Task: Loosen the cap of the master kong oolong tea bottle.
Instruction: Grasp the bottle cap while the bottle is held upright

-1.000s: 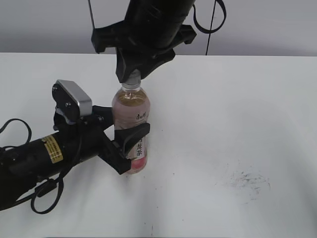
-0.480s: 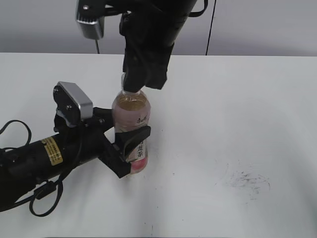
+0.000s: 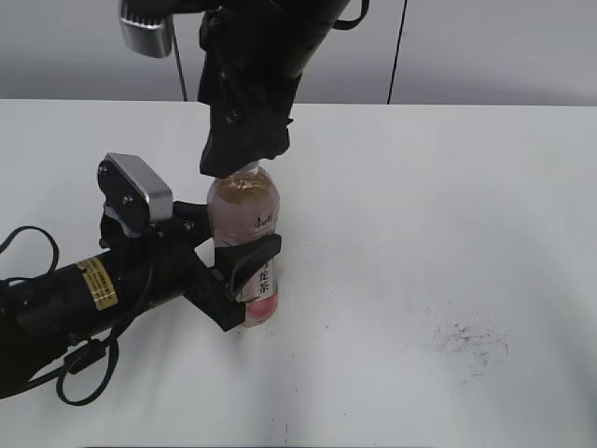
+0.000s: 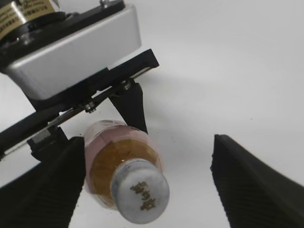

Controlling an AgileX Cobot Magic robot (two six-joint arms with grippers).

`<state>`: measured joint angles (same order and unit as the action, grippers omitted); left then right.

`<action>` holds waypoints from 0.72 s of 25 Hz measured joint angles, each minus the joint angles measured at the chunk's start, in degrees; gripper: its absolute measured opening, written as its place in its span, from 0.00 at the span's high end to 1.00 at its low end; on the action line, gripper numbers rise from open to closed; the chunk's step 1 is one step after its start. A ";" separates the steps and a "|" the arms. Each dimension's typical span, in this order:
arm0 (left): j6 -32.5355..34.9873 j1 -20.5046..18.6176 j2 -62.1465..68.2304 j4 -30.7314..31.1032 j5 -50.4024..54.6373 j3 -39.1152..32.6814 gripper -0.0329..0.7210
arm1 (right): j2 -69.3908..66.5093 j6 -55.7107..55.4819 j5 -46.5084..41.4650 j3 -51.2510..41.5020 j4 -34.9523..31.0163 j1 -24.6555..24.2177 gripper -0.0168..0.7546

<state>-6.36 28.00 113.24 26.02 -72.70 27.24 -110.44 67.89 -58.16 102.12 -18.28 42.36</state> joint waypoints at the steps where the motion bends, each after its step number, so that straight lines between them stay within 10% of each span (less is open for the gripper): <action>1: 0.00 0.00 0.04 0.00 0.00 0.00 0.43 | 0.00 -3.03 0.00 0.00 -0.16 0.00 0.16; 10: 0.00 0.00 0.04 -0.02 -0.02 0.00 0.43 | 1.36 -62.64 -0.84 0.00 6.51 0.00 0.35; 18: 0.00 0.00 0.04 -0.07 -0.07 0.00 0.43 | 1.31 -71.24 -5.69 0.00 7.77 0.00 0.36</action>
<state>-6.36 28.00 113.28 25.95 -72.76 27.24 -109.13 -3.35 -63.85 102.12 -10.51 42.36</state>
